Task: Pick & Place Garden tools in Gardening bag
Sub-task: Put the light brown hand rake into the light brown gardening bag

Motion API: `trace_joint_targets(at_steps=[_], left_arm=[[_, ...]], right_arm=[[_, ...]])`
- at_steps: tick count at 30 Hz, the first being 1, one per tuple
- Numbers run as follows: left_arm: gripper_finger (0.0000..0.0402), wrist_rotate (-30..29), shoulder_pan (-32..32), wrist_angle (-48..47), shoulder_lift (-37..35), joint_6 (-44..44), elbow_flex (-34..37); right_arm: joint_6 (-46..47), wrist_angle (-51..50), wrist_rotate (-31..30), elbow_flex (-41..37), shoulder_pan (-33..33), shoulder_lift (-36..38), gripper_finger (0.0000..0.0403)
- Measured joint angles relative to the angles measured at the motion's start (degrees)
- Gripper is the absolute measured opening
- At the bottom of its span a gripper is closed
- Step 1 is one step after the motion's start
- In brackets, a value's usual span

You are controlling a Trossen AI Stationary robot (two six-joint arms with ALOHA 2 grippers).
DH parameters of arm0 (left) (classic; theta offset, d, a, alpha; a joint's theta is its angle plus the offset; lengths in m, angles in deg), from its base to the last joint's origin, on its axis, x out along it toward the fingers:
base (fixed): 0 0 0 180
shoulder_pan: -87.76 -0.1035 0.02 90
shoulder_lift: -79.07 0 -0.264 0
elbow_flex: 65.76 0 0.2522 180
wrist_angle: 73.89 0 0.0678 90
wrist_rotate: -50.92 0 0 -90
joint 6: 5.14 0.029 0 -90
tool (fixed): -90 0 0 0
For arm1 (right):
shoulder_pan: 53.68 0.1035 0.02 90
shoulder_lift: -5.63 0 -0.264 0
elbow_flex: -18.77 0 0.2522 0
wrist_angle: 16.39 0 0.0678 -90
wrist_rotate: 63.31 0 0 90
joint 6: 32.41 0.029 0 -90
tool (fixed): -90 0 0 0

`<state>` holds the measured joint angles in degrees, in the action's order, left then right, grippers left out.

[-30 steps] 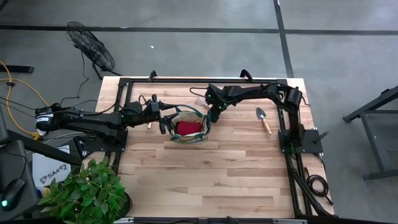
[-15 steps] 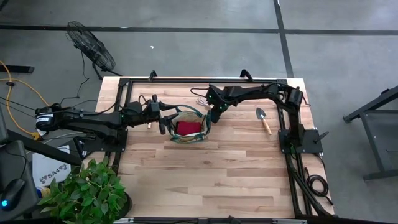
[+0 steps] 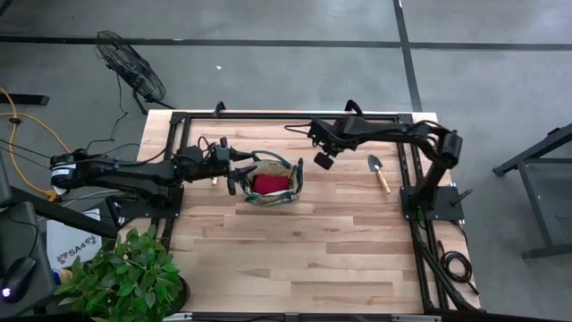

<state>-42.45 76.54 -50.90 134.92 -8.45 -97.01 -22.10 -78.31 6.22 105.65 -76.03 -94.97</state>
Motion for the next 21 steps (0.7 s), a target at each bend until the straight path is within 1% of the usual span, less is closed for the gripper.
trace_joint_targets(at_steps=[4,9,13,18,21], left_arm=[[0.0191,0.0,0.0,0.3,-1.5,0.0,0.0],[0.0191,0.1,0.0,0.5,-4.2,0.0,0.0],[0.0191,3.4,0.0,1.2,-6.2,0.0,0.0],[0.0191,8.9,0.0,0.4,-6.7,0.0,-2.0],[0.0191,10.4,0.0,-1.8,-6.7,0.5,-4.3]], right_arm=[[1.2,-2.9,-5.1,0.0,1.2,4.6,0.0058],[1.9,-4.2,-11.1,0.1,3.4,10.4,0.0058],[1.5,-3.8,-14.4,0.1,6.1,14.0,0.0058],[-0.9,-2.5,-16.0,0.1,10.9,16.2,0.0058],[-0.1,0.6,-13.3,0.1,13.2,17.0,0.0058]])
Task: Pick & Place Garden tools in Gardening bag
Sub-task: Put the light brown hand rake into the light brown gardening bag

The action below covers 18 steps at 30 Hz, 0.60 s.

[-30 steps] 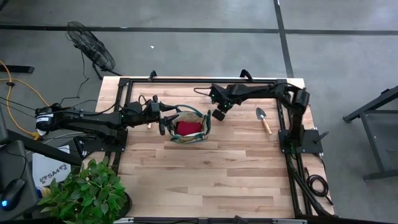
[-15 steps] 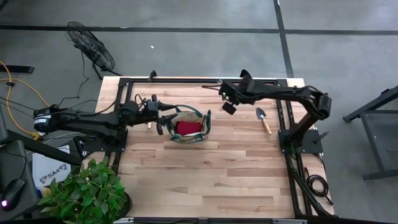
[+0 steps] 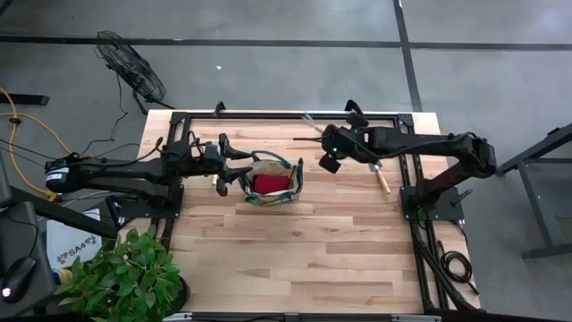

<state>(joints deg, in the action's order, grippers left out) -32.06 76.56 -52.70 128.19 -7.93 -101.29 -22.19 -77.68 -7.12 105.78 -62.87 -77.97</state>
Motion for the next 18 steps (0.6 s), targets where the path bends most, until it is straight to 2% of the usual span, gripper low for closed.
trace_joint_targets(at_steps=[3,9,16,18], left_arm=[[0.0191,1.2,0.0,-2.7,0.0,1.3,-1.8],[0.0191,5.7,0.1,-5.0,0.0,3.0,-3.5],[0.0191,5.5,2.6,-5.2,0.0,4.5,-3.5],[0.0191,5.3,3.3,-5.2,0.0,5.2,-3.5]], right_arm=[[2.5,4.8,6.9,0.0,1.3,0.4,0.0058],[4.7,16.1,24.8,0.0,1.7,0.4,0.0058],[3.7,27.2,35.2,0.1,1.7,0.2,0.0058],[3.6,28.2,36.3,0.1,1.8,0.2,0.0058]])
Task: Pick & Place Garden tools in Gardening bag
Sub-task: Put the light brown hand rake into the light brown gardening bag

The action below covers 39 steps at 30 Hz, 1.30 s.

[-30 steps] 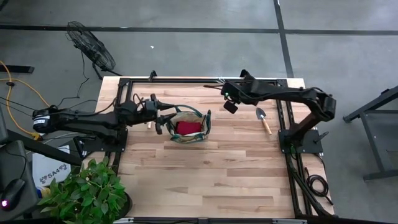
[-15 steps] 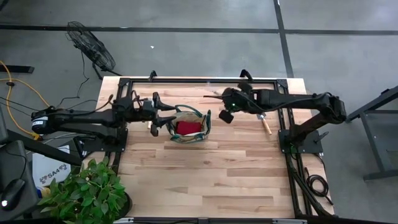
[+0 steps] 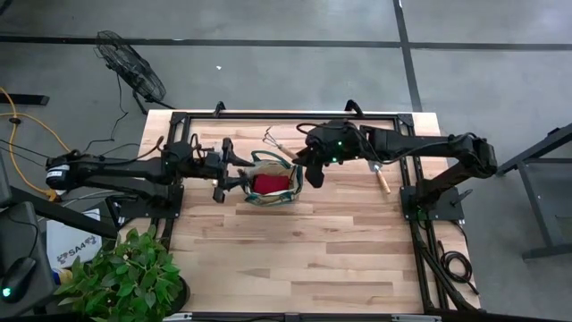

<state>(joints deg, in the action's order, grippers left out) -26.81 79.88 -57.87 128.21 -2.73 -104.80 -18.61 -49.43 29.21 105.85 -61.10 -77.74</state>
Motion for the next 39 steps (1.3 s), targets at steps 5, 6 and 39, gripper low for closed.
trace_joint_targets(at_steps=[5,6,39], left_arm=[[0.0191,-2.6,1.7,0.0,0.0,-1.2,0.0],[0.0191,-2.9,1.9,0.0,0.0,-1.6,0.0],[0.0191,-6.7,1.9,-25.8,10.8,-17.1,-23.5]], right_arm=[[-4.7,-1.0,-3.8,0.0,2.0,0.0,0.0058],[-5.9,-1.0,-4.8,0.0,2.7,0.0,0.0058],[-76.8,3.4,-49.0,0.0,22.0,-6.2,0.0058]])
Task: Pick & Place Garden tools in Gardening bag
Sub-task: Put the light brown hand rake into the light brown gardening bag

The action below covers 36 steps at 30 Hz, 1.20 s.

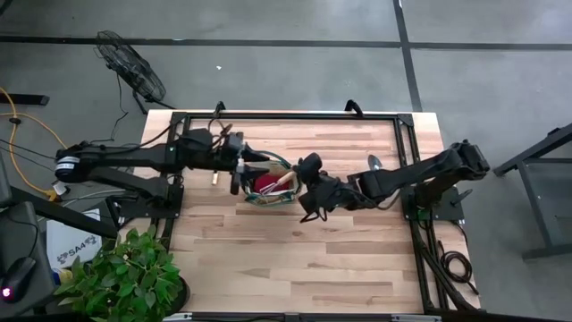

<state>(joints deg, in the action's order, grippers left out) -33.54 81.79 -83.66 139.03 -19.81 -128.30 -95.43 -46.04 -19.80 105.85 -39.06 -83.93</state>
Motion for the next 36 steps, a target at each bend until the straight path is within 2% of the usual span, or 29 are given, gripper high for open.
trace_joint_targets(at_steps=[4,9,15,24,33,36], left_arm=[[0.0191,0.1,0.0,-1.6,3.8,-0.7,-2.2],[0.0191,0.1,0.0,-1.1,8.6,-0.6,-4.2],[0.0191,0.3,0.0,-1.8,12.5,0.2,-7.2],[0.0191,1.7,0.0,-9.1,17.5,0.4,-12.6],[0.0191,2.5,0.0,-11.4,19.0,0.4,-14.9],[0.0180,2.5,0.0,-11.6,19.0,0.4,-14.9]], right_arm=[[-5.2,3.1,-3.4,0.0,0.0,-1.8,0.0058],[-8.4,5.4,-4.4,0.0,0.0,-2.9,0.0058],[-7.9,5.5,-4.4,0.0,0.0,-2.9,0.0058],[-7.5,5.2,-2.4,0.0,-0.1,-2.9,0.0058],[-5.6,5.2,-1.3,0.0,-0.2,-2.9,0.0058],[-5.0,4.9,-1.1,0.0,-0.2,-2.9,0.0058]])
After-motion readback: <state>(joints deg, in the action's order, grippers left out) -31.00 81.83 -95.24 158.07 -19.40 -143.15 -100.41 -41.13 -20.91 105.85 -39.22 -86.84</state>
